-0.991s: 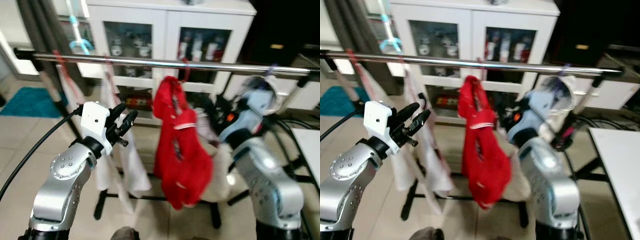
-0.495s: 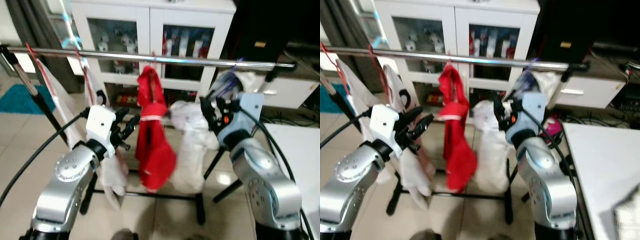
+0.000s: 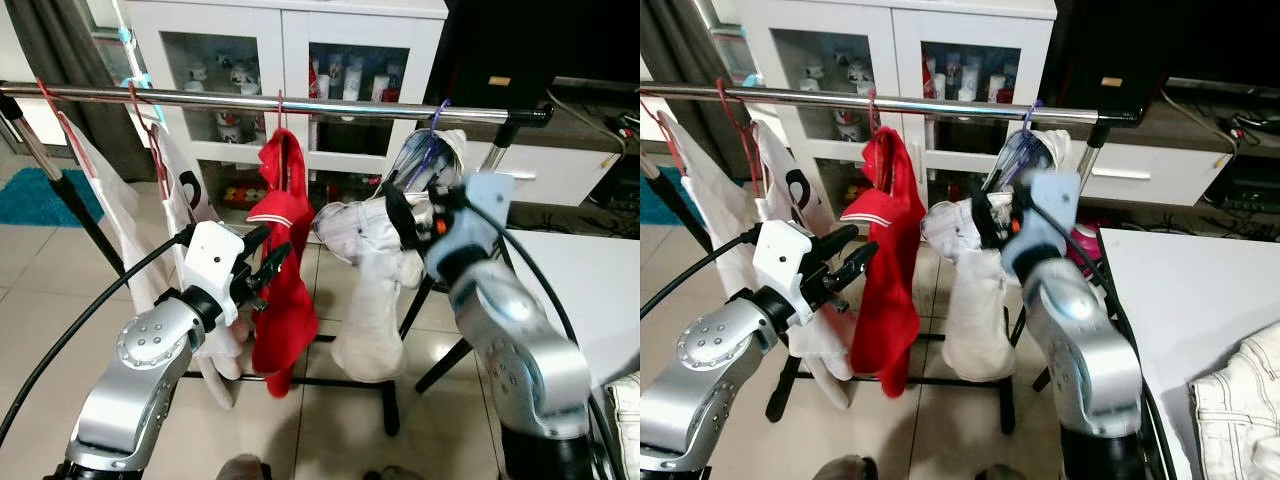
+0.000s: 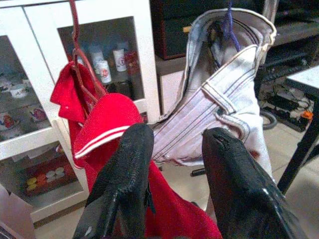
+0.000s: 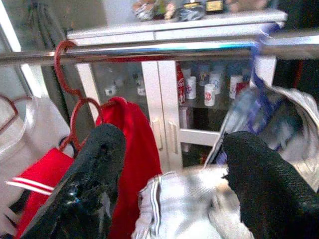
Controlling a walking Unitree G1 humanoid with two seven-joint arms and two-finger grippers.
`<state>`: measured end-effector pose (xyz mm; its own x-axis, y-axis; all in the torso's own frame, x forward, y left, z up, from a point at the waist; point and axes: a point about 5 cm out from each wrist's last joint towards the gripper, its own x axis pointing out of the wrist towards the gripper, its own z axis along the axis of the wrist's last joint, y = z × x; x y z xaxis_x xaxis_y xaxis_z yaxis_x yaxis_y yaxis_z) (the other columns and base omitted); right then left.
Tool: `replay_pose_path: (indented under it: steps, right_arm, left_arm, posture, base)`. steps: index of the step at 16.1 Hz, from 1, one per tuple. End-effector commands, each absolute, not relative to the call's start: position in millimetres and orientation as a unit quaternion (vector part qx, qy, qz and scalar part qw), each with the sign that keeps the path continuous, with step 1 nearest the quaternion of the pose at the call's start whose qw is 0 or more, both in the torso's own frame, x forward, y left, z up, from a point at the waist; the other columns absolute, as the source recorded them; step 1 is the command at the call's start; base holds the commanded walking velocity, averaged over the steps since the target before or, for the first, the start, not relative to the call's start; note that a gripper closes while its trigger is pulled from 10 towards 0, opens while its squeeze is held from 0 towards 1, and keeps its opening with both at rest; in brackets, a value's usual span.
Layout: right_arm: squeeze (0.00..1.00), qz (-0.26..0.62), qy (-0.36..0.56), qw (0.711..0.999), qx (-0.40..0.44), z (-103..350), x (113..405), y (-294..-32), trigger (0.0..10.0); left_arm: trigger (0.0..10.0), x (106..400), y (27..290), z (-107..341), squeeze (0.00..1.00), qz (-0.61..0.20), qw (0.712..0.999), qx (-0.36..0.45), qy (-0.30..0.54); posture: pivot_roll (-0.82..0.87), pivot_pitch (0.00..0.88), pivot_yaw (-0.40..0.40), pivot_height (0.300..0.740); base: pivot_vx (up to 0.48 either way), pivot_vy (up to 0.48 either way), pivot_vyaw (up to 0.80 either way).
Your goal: Hang hanger
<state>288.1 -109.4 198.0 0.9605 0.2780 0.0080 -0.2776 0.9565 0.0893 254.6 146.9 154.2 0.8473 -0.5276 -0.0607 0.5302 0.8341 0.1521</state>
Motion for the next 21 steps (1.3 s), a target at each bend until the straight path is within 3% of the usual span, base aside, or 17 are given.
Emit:
replay_pose_path:
  steps: [1, 2, 3, 4, 8, 9, 10, 14, 15, 16, 21]
  right_arm:
    - [1.00, 0.153, 0.025, 0.988, 0.014, 194.5, 296.9, -100.7, 10.0]
    - [1.00, 0.155, 0.026, 0.988, 0.007, 195.4, 300.3, -98.4, 10.0]
    - [0.04, 0.155, 0.033, 0.987, -0.004, 196.2, 307.5, -93.8, 10.0]
    - [0.00, 0.156, 0.040, 0.987, -0.013, 195.3, 311.0, -92.1, 10.0]
    - [0.00, 0.062, 0.046, 0.996, -0.049, 208.5, 349.1, -114.7, 10.0]
    - [0.80, 0.046, 0.045, 0.997, -0.049, 211.8, 353.0, -121.1, 10.0]
    - [1.00, 0.021, 0.050, 0.997, -0.048, 215.0, 357.8, -132.4, 10.0]
    - [1.00, -0.006, 0.087, 0.995, -0.057, 209.2, 368.5, -153.8, 10.0]
    - [0.59, 0.000, 0.096, 0.994, -0.055, 206.7, 369.7, -154.4, 10.0]
    - [0.00, 0.008, 0.108, 0.993, -0.052, 202.7, 371.3, -154.7, 10.0]
    - [0.00, 0.005, 0.134, 0.990, -0.047, 195.6, 387.6, -164.9, 10.0]
  left_arm:
    - [10.0, 253.9, 147.0, 154.4, 0.00, -0.286, 0.954, 0.089, 0.009]
    - [10.0, 253.8, 147.1, 154.7, 0.00, -0.288, 0.953, 0.089, 0.008]
    - [10.0, 253.1, 147.1, 155.8, 0.00, -0.293, 0.952, 0.085, 0.007]
    - [10.0, 252.8, 147.1, 156.2, 0.00, -0.295, 0.952, 0.084, 0.007]
    - [10.0, 246.1, 143.4, 156.9, 0.00, -0.325, 0.942, 0.084, 0.009]
    - [10.0, 245.6, 143.1, 157.3, 0.00, -0.328, 0.941, 0.084, 0.009]
    - [10.0, 244.3, 142.5, 158.3, 0.00, -0.334, 0.939, 0.083, 0.009]
    - [10.0, 240.5, 138.1, 161.0, 0.00, -0.366, 0.927, 0.076, 0.007]
    - [10.0, 239.7, 137.6, 161.5, 0.00, -0.370, 0.926, 0.074, 0.007]
    - [10.0, 238.7, 136.9, 161.7, 0.00, -0.375, 0.924, 0.073, 0.007]
    - [10.0, 235.0, 137.9, 164.1, 0.00, -0.392, 0.917, 0.071, 0.013]
  posture:
    - [0.08, 0.059, 0.005, 0.740]
    - [0.08, 0.059, 0.005, 0.740]
    - [0.09, 0.058, 0.003, 0.740]
    - [0.09, 0.058, 0.001, 0.740]
    - [0.09, 0.061, -0.006, 0.740]
    - [0.09, 0.063, -0.010, 0.740]
    - [0.09, 0.068, -0.015, 0.740]
    - [0.09, 0.075, -0.015, 0.740]
    - [0.09, 0.075, -0.015, 0.740]
    - [0.09, 0.077, -0.013, 0.740]
    - [0.10, 0.086, -0.016, 0.740]
  base:
    - [0.000, 0.000, 0.00]
    - [0.000, 0.000, 0.00]
    - [0.000, 0.000, 0.00]
    - [0.000, 0.000, 0.00]
    - [0.000, 0.000, 0.00]
    - [0.000, 0.000, 0.00]
    - [0.000, 0.000, 0.00]
    - [0.000, 0.000, 0.00]
    - [0.000, 0.000, 0.00]
    - [0.000, 0.000, 0.00]
    - [0.000, 0.000, 0.00]
